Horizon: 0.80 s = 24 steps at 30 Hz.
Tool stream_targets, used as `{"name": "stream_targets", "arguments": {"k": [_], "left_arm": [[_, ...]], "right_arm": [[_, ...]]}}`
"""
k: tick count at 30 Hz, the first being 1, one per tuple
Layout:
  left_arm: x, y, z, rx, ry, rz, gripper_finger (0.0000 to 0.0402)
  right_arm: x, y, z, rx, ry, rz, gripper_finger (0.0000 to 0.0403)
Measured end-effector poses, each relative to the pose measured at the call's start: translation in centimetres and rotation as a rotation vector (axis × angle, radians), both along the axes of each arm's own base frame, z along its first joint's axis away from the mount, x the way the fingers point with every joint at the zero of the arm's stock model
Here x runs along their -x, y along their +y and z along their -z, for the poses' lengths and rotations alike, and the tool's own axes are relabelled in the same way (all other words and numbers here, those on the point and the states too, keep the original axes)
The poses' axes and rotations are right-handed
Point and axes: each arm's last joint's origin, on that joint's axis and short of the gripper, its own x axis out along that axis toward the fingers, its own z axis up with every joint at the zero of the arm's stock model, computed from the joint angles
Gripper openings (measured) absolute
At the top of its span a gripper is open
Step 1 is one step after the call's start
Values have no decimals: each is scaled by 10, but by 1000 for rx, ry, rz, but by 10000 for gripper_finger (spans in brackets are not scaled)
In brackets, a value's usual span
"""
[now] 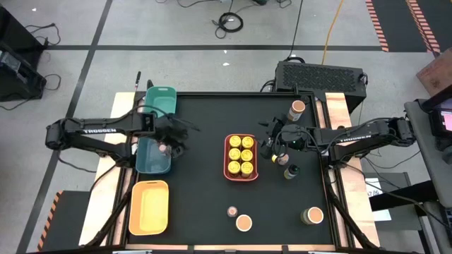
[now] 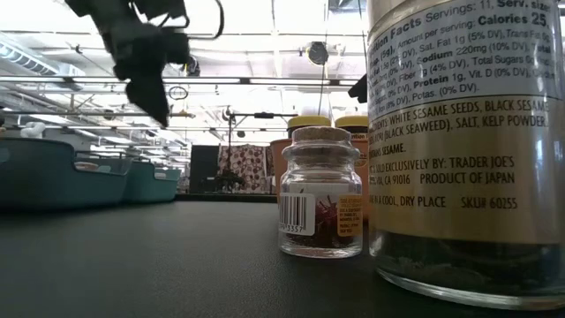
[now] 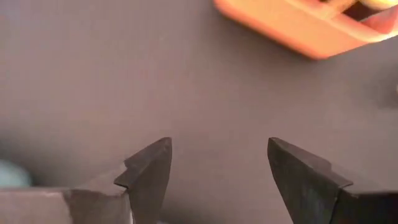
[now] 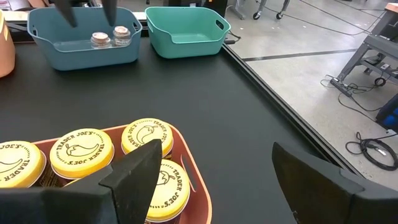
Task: Sort spices by type
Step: Put the brown seasoning bottle in the blue bin
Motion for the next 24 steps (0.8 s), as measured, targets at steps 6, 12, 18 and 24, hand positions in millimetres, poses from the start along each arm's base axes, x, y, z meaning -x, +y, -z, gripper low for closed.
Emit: {"name": "stream_targets", "arguments": {"k": [6,12,18,24], "left_arm": [[-24,-24,-13,-40,-245,161,267],[-49,-53,-14,-161,-400,425,267],[-76,-65,-8,-224,-525,476,267],[-100,-56,7,-271,-574,452,267]], "right_arm": [[0,0,0,0,0,0,299],[0,0,0,0,-1,0,299],[0,0,0,-3,-2,2,299],[4,1,6,-27,66,8,299]]}}
